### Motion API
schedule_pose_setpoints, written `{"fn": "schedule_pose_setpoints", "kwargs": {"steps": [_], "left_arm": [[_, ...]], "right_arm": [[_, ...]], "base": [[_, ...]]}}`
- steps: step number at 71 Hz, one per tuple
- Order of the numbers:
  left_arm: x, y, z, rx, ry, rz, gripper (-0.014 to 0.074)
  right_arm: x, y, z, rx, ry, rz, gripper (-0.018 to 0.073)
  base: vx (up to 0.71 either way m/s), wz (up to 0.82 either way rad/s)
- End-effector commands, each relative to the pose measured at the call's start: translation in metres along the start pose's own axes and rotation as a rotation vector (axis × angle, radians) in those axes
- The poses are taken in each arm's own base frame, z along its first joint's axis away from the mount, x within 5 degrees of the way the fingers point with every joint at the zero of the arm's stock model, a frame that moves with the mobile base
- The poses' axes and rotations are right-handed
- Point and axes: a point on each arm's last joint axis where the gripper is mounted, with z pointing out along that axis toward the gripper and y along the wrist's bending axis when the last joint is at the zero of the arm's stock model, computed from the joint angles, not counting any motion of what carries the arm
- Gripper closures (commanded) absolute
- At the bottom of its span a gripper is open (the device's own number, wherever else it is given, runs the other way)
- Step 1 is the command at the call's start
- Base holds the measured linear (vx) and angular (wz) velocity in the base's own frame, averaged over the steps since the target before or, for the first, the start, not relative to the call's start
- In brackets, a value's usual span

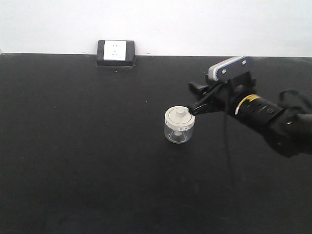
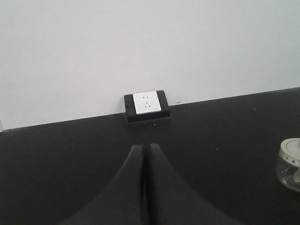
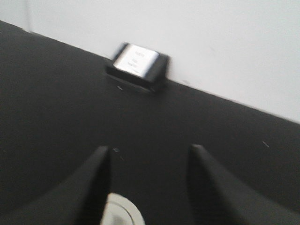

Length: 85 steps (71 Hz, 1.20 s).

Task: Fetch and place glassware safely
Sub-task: 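Lift and withdraw the open right gripper away from the jar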

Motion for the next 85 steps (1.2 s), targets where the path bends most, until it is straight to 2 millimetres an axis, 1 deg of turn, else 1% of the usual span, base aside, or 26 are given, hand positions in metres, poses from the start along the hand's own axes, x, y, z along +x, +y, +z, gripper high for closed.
{"fn": "schedule_pose_setpoints", "kwargs": {"steps": [1, 2, 3, 4, 6, 7, 18, 25, 40, 47, 55, 60, 63, 68, 75, 85], "left_arm": [[-0.015, -0.001, -0.001, 0.011, -0.097, -0.016, 0.0603], [-0.015, -0.001, -0.001, 0.011, -0.097, -0.016, 0.0603], [-0.015, -0.001, -0.001, 0.011, -0.097, -0.016, 0.0603], [-0.015, -0.001, -0.001, 0.011, -0.097, -0.016, 0.0603], [-0.015, -0.001, -0.001, 0.011, -0.097, -0.016, 0.0603], [-0.015, -0.001, -0.001, 0.011, -0.097, -0.016, 0.0603], [-0.015, -0.001, -0.001, 0.011, -0.097, -0.016, 0.0603], [-0.015, -0.001, -0.001, 0.011, -0.097, -0.016, 0.0603], [-0.015, -0.001, -0.001, 0.011, -0.097, -0.016, 0.0603], [-0.015, -0.001, -0.001, 0.011, -0.097, -0.016, 0.0603], [-0.015, -0.001, -0.001, 0.011, -0.097, -0.016, 0.0603], [-0.015, -0.001, -0.001, 0.011, -0.097, -0.016, 0.0603], [-0.015, -0.001, -0.001, 0.011, -0.097, -0.016, 0.0603], [-0.015, -0.001, -0.001, 0.011, -0.097, -0.016, 0.0603], [-0.015, -0.001, -0.001, 0.011, -0.097, -0.016, 0.0603], [-0.015, -0.001, -0.001, 0.011, -0.097, -0.016, 0.0603]], "right_arm": [[-0.034, -0.011, -0.029, 0.093, -0.004, 0.062, 0.0438], [-0.037, -0.012, -0.032, 0.101, 0.003, 0.068, 0.0452], [-0.039, -0.012, -0.035, 0.11, 0.008, 0.074, 0.0496], [-0.04, -0.012, -0.037, 0.113, 0.01, 0.077, 0.051], [-0.046, -0.013, -0.045, 0.129, 0.016, 0.087, 0.0566], [-0.049, -0.013, -0.048, 0.134, 0.014, 0.09, 0.0575], [-0.076, -0.014, -0.081, 0.168, -0.05, 0.122, 0.0568], [-0.088, -0.013, -0.099, 0.183, -0.076, 0.122, 0.0567], [-0.101, -0.01, -0.136, 0.214, -0.087, 0.12, 0.0566], [-0.096, -0.005, -0.152, 0.211, -0.118, 0.116, 0.0564], [-0.078, -0.007, -0.172, 0.245, -0.123, 0.159, 0.0564], [-0.063, -0.011, -0.185, 0.291, -0.129, 0.197, 0.0564], [-0.058, -0.013, -0.195, 0.318, -0.149, 0.2, 0.0564], [-0.045, -0.016, -0.208, 0.371, -0.147, 0.183, 0.0564], [-0.036, -0.014, -0.226, 0.421, -0.16, 0.15, 0.0563], [-0.023, -0.004, -0.248, 0.448, -0.157, 0.1, 0.0563]], "base": [[0.0, 0.0], [0.0, 0.0], [0.0, 0.0], [0.0, 0.0], [0.0, 0.0], [0.0, 0.0], [0.0, 0.0], [0.0, 0.0], [0.0, 0.0], [0.0, 0.0], [0.0, 0.0], [0.0, 0.0], [0.0, 0.0], [0.0, 0.0], [0.0, 0.0], [0.0, 0.0]]}}
